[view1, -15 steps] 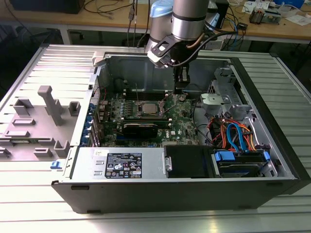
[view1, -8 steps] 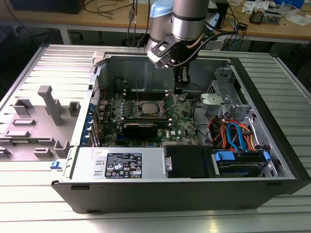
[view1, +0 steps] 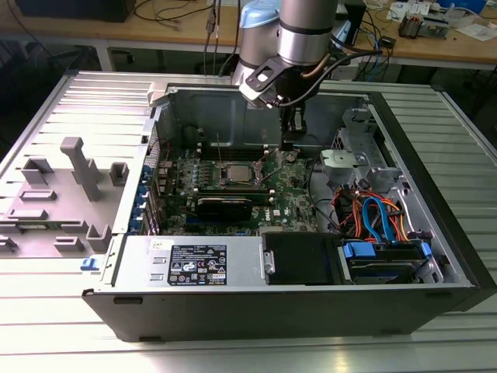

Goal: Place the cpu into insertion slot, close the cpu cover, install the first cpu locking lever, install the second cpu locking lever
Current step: 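Close the cpu cover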

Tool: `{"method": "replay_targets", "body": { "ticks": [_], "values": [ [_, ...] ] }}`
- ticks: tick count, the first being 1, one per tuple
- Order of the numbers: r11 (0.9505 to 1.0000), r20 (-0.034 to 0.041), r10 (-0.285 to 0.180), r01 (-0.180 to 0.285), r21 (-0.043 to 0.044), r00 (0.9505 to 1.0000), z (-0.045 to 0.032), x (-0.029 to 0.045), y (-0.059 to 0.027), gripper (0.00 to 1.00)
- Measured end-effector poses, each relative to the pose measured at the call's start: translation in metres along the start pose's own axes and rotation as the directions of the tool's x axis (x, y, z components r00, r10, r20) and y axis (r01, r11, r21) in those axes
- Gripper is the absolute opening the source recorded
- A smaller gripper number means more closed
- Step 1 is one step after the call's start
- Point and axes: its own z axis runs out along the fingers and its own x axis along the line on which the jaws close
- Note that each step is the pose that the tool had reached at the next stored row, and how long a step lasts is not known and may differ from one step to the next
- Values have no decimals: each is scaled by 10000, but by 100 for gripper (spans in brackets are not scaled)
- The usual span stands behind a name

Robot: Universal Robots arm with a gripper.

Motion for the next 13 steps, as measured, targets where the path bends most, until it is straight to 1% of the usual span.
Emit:
{"method": "replay_targets", "body": {
  "ticks": [2, 4, 6, 7, 8, 9, 13],
  "values": [
    [10000, 12, -4, 4, 59, 10000, 12, 13, 42, 11],
    [10000, 27, -5, 5, 83, 10000, 24, 23, 61, 11],
    [9998, 130, -14, 11, 195, 9999, 37, 52, 86, 11],
    [9996, 169, -18, 13, 265, 9999, 42, 61, 95, 11],
    [9994, 192, -23, 17, 343, 9998, 57, 68, 106, 11],
    [9994, 195, -25, 18, 357, 9998, 70, 70, 117, 11],
    [9994, 195, -25, 18, 358, 9998, 83, 75, 169, 11]
  ]
}}
